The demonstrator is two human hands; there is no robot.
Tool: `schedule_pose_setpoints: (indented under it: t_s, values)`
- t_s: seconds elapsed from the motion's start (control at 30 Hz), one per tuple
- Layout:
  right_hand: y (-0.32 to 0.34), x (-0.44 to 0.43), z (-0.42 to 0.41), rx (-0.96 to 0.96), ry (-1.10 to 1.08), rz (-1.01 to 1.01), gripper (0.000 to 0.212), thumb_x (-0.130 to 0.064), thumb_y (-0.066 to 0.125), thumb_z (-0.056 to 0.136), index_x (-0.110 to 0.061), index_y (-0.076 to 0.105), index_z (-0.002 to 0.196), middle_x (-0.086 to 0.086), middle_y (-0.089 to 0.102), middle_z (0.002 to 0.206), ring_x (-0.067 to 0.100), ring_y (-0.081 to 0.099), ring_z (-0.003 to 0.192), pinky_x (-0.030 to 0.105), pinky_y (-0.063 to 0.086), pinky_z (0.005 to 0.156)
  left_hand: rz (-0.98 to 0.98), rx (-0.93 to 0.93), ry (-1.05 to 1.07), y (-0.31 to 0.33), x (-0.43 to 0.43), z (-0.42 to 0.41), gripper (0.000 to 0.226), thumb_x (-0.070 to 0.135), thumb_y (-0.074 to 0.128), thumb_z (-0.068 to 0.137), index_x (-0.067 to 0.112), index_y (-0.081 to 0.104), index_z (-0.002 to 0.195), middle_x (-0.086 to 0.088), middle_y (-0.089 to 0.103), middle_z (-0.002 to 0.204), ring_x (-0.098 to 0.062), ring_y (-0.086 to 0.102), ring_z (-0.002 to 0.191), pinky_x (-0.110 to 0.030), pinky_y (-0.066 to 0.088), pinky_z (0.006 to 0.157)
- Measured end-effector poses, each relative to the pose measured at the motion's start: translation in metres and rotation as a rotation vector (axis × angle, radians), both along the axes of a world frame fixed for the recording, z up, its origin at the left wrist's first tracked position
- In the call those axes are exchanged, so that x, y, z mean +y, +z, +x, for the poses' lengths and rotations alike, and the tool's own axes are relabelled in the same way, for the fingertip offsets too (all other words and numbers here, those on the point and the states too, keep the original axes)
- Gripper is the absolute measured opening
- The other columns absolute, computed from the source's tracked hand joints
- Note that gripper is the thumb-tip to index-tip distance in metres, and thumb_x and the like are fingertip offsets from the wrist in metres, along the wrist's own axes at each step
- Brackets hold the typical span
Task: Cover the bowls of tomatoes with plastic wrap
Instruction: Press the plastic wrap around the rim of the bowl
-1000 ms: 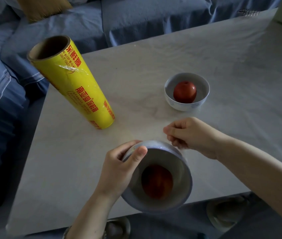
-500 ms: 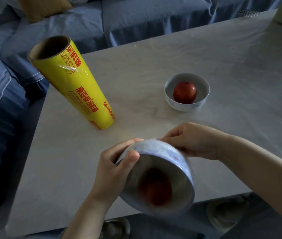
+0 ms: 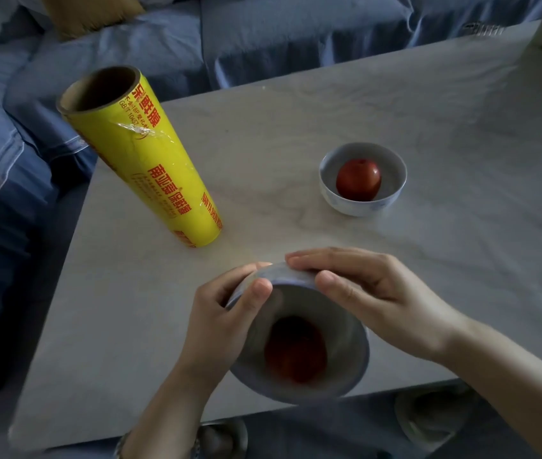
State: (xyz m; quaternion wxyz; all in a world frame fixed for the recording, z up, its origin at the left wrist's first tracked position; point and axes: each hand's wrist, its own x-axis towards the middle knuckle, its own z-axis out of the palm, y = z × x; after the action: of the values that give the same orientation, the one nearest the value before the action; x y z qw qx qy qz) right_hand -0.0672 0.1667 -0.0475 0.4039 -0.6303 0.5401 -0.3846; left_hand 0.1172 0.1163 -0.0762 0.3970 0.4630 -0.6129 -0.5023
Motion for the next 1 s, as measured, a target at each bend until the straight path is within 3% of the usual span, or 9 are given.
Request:
schedule_pose_setpoints:
  t_s: [0.17, 0.3, 0.4, 0.47, 0.53, 0.63, 0.73, 0.87, 1.0]
  values:
    - [-0.011, -0.01, 0.005, 0.008, 0.056, 0.205, 0.046, -0.053, 0.05, 0.08, -0.03, 0.061, 0.118, -0.016, 0.065, 0.112, -0.002, 0.058, 0.105, 0.025, 0.048, 0.093, 0.003, -0.056, -0.009, -0.002, 0.002, 0.002, 0.031, 0.054, 0.057, 0.059, 0.034, 0.066, 0.081, 0.027, 0.071, 0.078, 0.007, 0.065, 0.08, -0.007, 0.046, 0.067]
    - [-0.018, -0.011, 0.003, -0.138, 0.095, 0.298, 0.056, -0.061, 0.05, 0.072, -0.023, 0.064, 0.111, -0.003, 0.07, 0.104, 0.012, 0.065, 0.098, 0.037, 0.053, 0.087, -0.002, -0.08, 0.009, -0.004, 0.002, 0.002, 0.031, 0.055, 0.057, 0.058, 0.034, 0.067, 0.079, 0.028, 0.07, 0.078, 0.009, 0.064, 0.08, -0.006, 0.045, 0.069]
    - [-0.019, -0.008, -0.01, -0.211, 0.095, 0.357, 0.061, -0.063, 0.057, 0.066, -0.02, 0.066, 0.107, 0.006, 0.07, 0.102, 0.021, 0.066, 0.095, 0.039, 0.052, 0.084, 0.055, -0.052, 0.063, -0.005, 0.003, -0.002, 0.02, 0.049, 0.06, 0.064, 0.031, 0.068, 0.063, 0.022, 0.069, 0.069, 0.007, 0.062, 0.069, -0.008, 0.046, 0.063]
    - [-0.023, -0.003, -0.017, -0.285, 0.083, 0.375, 0.073, -0.067, 0.065, 0.06, -0.014, 0.065, 0.109, 0.013, 0.069, 0.105, 0.028, 0.065, 0.099, 0.04, 0.052, 0.087, 0.109, -0.009, 0.134, -0.007, 0.003, -0.004, 0.033, 0.048, 0.057, 0.073, 0.02, 0.064, 0.056, 0.011, 0.061, 0.06, -0.002, 0.054, 0.06, -0.018, 0.044, 0.058]
    - [-0.028, 0.002, -0.019, -0.35, 0.052, 0.383, 0.081, -0.069, 0.07, 0.055, -0.009, 0.065, 0.11, 0.018, 0.068, 0.106, 0.032, 0.064, 0.101, 0.042, 0.051, 0.089, 0.203, 0.05, 0.194, -0.007, 0.004, -0.008, 0.05, 0.06, 0.056, 0.073, 0.011, 0.061, 0.062, -0.003, 0.058, 0.067, -0.013, 0.053, 0.068, -0.029, 0.043, 0.062]
    - [-0.036, 0.004, -0.02, -0.423, -0.028, 0.363, 0.083, -0.068, 0.075, 0.048, -0.008, 0.068, 0.105, 0.017, 0.071, 0.099, 0.025, 0.068, 0.091, 0.034, 0.054, 0.08, 0.382, 0.116, 0.151, -0.005, 0.005, -0.011, 0.052, 0.06, 0.054, 0.066, 0.01, 0.069, 0.068, -0.001, 0.07, 0.073, -0.011, 0.065, 0.07, -0.023, 0.051, 0.061]
    - [-0.04, 0.003, -0.021, -0.416, -0.087, 0.355, 0.09, -0.073, 0.074, 0.042, 0.002, 0.068, 0.093, 0.014, 0.067, 0.077, 0.019, 0.064, 0.071, 0.026, 0.051, 0.061, 0.483, 0.056, -0.065, -0.001, -0.001, -0.006, 0.058, 0.066, 0.057, 0.064, 0.017, 0.074, 0.09, -0.005, 0.074, 0.096, -0.016, 0.068, 0.096, -0.032, 0.052, 0.082]
    - [-0.034, -0.001, -0.02, -0.325, -0.04, 0.362, 0.077, -0.068, 0.075, 0.047, -0.002, 0.071, 0.087, 0.012, 0.067, 0.075, 0.018, 0.061, 0.07, 0.029, 0.048, 0.062, 0.406, -0.083, -0.31, 0.009, -0.014, -0.002, 0.062, 0.065, 0.052, 0.07, 0.017, 0.069, 0.106, -0.006, 0.072, 0.107, -0.02, 0.065, 0.105, -0.037, 0.048, 0.093]
    - [-0.025, -0.007, -0.016, -0.297, -0.052, 0.393, 0.047, -0.052, 0.077, 0.057, -0.011, 0.074, 0.081, 0.008, 0.072, 0.076, 0.015, 0.065, 0.07, 0.026, 0.051, 0.063, 0.351, -0.091, -0.247, 0.008, -0.008, -0.011, 0.062, 0.068, 0.055, 0.063, 0.015, 0.073, 0.09, -0.011, 0.072, 0.09, -0.022, 0.066, 0.086, -0.04, 0.049, 0.08]
